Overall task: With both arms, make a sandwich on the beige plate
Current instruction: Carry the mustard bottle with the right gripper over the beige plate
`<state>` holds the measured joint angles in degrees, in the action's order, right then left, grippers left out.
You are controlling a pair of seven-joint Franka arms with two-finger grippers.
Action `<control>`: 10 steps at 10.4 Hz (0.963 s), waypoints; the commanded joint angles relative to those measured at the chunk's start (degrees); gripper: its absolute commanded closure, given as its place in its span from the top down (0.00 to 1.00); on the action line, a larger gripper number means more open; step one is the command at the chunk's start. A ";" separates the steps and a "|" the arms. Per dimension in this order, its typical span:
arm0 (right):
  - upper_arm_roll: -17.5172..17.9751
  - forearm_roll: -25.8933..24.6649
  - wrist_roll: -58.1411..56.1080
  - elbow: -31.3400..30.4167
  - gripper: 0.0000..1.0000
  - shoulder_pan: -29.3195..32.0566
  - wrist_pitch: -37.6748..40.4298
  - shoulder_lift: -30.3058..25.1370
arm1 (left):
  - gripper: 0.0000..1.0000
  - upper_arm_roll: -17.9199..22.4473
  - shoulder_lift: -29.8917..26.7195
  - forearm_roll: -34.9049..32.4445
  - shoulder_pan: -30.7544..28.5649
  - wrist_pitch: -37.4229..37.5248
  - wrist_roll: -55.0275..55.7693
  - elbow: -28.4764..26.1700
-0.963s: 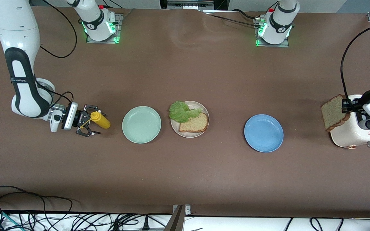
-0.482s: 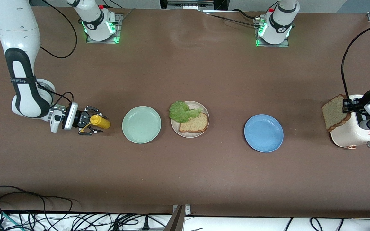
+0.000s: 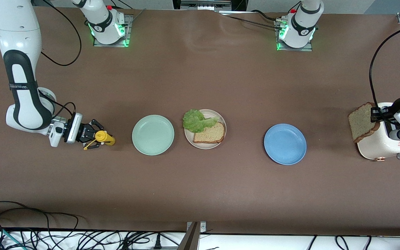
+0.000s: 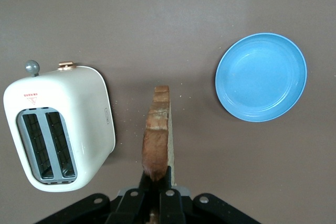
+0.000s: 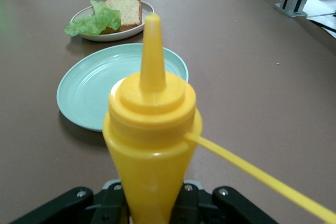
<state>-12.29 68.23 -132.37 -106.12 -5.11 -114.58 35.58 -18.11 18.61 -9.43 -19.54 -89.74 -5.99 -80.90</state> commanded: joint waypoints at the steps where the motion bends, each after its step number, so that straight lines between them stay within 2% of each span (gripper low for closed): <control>1: -0.10 -4.58 5.16 0.83 0.00 -0.17 -0.20 -1.12 | 0.00 0.09 0.20 1.25 -0.33 0.97 -0.34 1.71; 3: -0.01 -8.27 9.65 2.06 0.00 -1.30 -1.26 -2.52 | 0.00 0.01 0.02 1.60 -0.41 1.06 -0.16 1.80; 7: -0.62 -10.12 18.44 3.11 0.00 -6.13 -1.52 -4.55 | 0.00 0.18 -0.06 3.53 -0.50 1.15 0.01 1.89; 10: -1.50 -15.21 27.83 6.45 0.00 -10.26 -1.44 -4.99 | 0.00 0.09 -0.06 4.59 -2.17 1.06 -0.07 1.89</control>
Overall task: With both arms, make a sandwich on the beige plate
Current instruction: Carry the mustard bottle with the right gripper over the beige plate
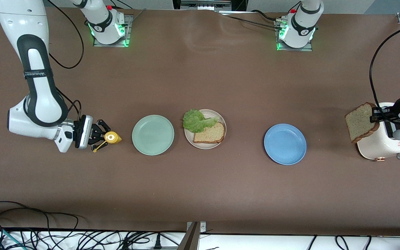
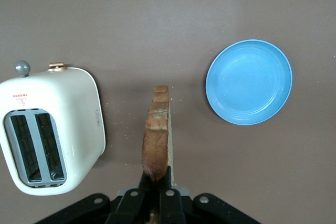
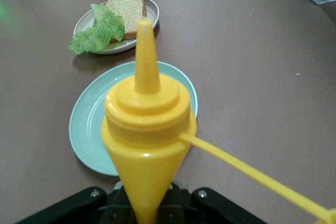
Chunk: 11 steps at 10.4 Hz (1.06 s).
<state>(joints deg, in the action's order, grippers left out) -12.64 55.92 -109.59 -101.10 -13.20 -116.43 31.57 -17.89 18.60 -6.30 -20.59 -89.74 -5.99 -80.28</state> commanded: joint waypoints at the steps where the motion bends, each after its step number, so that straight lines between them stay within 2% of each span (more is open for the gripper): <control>1: -1.42 -5.44 8.74 2.91 0.00 -3.40 0.41 -0.90 | 0.00 -0.04 -0.14 3.12 -1.38 1.06 -0.08 1.35; 6: -0.72 -20.21 24.31 7.93 0.00 -8.50 0.41 -0.72 | 0.00 -0.04 -0.14 4.01 -2.25 1.06 -0.16 1.44; 9: 0.43 -29.17 35.37 10.83 0.00 -13.94 0.24 -0.11 | 0.00 -0.04 -0.14 4.01 -2.61 1.06 -0.34 1.44; 11: -0.62 -31.48 40.66 12.76 0.00 -18.60 0.32 0.68 | 0.00 0.04 0.21 5.58 -3.92 1.06 -0.52 3.27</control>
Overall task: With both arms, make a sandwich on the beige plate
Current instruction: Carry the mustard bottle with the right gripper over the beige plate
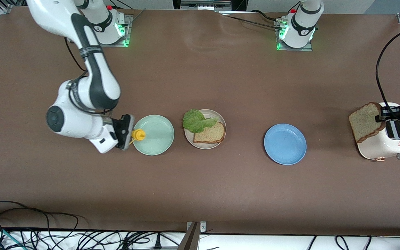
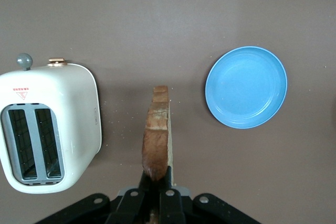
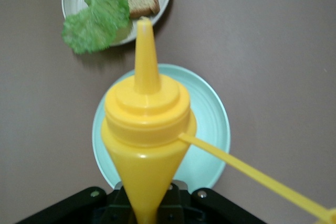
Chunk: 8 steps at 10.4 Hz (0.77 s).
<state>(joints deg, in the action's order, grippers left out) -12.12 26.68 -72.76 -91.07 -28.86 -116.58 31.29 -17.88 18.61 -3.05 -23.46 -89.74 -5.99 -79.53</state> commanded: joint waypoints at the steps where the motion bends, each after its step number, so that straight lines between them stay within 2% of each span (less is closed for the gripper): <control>1: -3.42 -2.59 5.85 3.78 0.00 -6.18 0.73 1.49 | 0.00 0.04 0.28 3.22 -2.20 1.06 -0.60 2.71; 3: -6.33 -2.59 9.19 5.80 0.00 -11.72 0.91 3.85 | 0.00 0.04 0.29 3.23 -2.47 1.06 -0.60 2.80; 5: -6.87 -3.29 13.23 8.87 0.00 -14.72 1.17 6.84 | 0.00 0.04 0.29 4.27 -3.08 1.06 -0.60 2.80; 8: -6.87 -8.99 19.13 12.73 0.00 -18.33 3.96 10.35 | 0.00 -0.13 0.20 4.46 -3.00 1.06 -0.34 2.80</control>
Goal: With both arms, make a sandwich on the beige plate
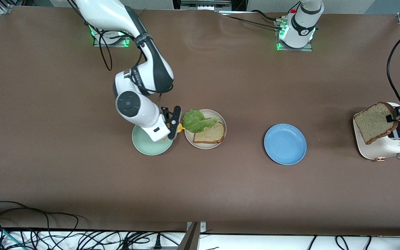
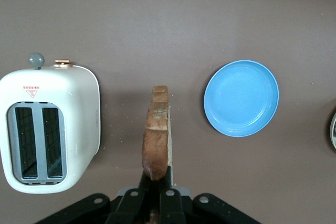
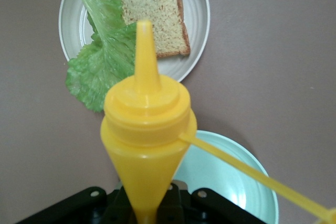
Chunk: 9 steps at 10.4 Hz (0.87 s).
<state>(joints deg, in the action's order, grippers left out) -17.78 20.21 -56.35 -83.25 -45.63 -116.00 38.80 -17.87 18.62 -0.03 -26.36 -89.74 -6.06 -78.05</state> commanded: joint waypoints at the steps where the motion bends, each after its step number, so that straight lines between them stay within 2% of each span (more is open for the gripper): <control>1: -1.29 -4.20 2.83 9.03 0.00 -2.35 7.94 5.03 | 0.00 -0.15 0.19 1.52 -0.18 1.06 -0.35 1.32; 2: -1.38 -5.00 2.91 11.50 0.00 -2.97 10.60 6.45 | 0.00 -0.15 0.19 1.53 -0.18 1.06 -0.26 1.32; 5: -1.38 -8.86 2.74 12.23 0.00 -4.55 13.95 7.86 | 0.00 -0.15 0.19 2.32 -0.18 1.06 -0.18 1.32; 7: -1.21 -10.88 1.43 15.11 0.00 -4.82 18.33 9.70 | 0.00 -0.23 0.10 2.49 -0.18 1.06 0.00 1.32; 9: -1.12 -11.51 -2.34 17.59 0.00 -5.26 21.08 11.90 | 0.00 -0.23 0.10 2.41 -0.18 1.06 0.09 1.32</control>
<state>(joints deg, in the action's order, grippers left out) -18.07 9.93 -56.15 -70.34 -50.13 -98.24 47.75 -18.03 18.62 0.75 -26.36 -89.74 -6.01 -78.00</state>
